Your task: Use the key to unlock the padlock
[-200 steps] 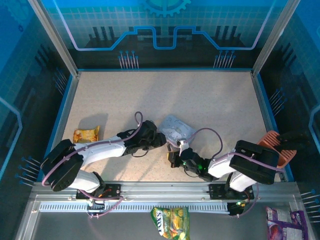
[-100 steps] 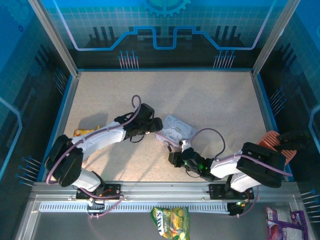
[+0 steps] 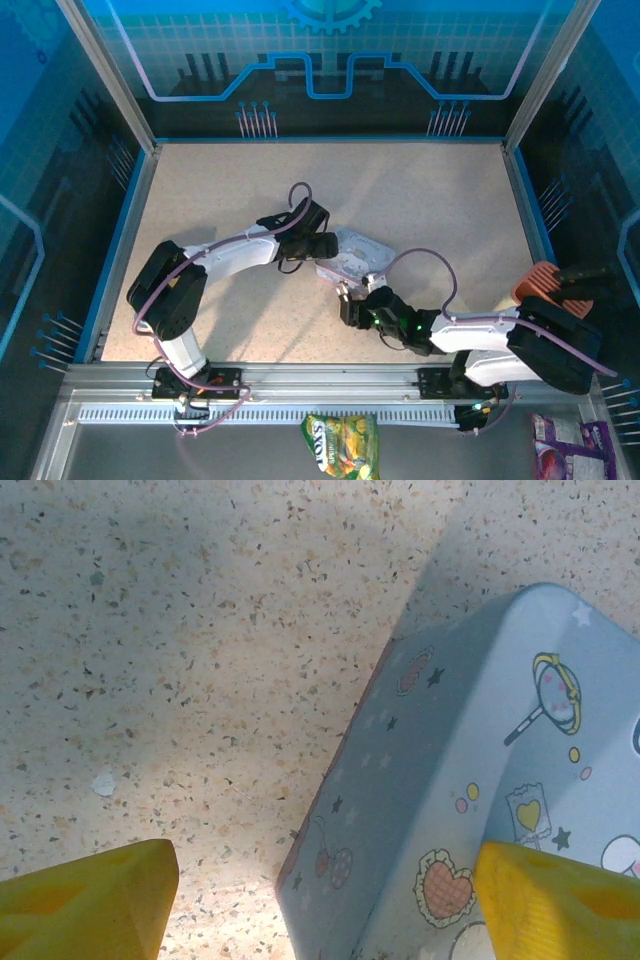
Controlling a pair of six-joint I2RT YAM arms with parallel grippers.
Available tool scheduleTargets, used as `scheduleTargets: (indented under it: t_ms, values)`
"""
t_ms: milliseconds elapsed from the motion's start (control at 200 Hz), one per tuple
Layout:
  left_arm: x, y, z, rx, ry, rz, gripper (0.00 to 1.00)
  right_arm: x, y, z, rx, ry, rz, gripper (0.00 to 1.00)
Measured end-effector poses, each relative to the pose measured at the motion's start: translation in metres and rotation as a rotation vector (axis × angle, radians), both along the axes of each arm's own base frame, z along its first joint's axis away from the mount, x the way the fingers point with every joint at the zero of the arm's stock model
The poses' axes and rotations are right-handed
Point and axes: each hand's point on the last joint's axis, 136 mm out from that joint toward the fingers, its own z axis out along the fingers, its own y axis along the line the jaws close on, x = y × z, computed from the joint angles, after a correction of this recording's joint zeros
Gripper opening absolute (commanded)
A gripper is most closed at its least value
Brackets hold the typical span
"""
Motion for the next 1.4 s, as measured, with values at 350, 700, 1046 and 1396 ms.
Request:
scheduleTargets:
  t_ms: [350,700,1046,1396]
  values:
    - [0.004,0.004,-0.004,-0.032,-0.037,0.048,0.79,0.028,-0.02,0.003,-0.046,0.031,0.03,0.51]
    - [-0.001,0.009,-0.005,-0.069,-0.051,0.09,0.79,0.032,-0.011,-0.017,0.014,0.11,0.07,0.39]
    - [-0.003,0.012,-0.005,-0.082,-0.049,0.116,0.79,0.037,-0.008,-0.012,0.052,0.107,0.048,0.14]
    - [-0.008,0.013,-0.005,-0.079,-0.058,0.154,0.78,0.038,-0.019,-0.004,0.039,0.072,-0.038,0.0]
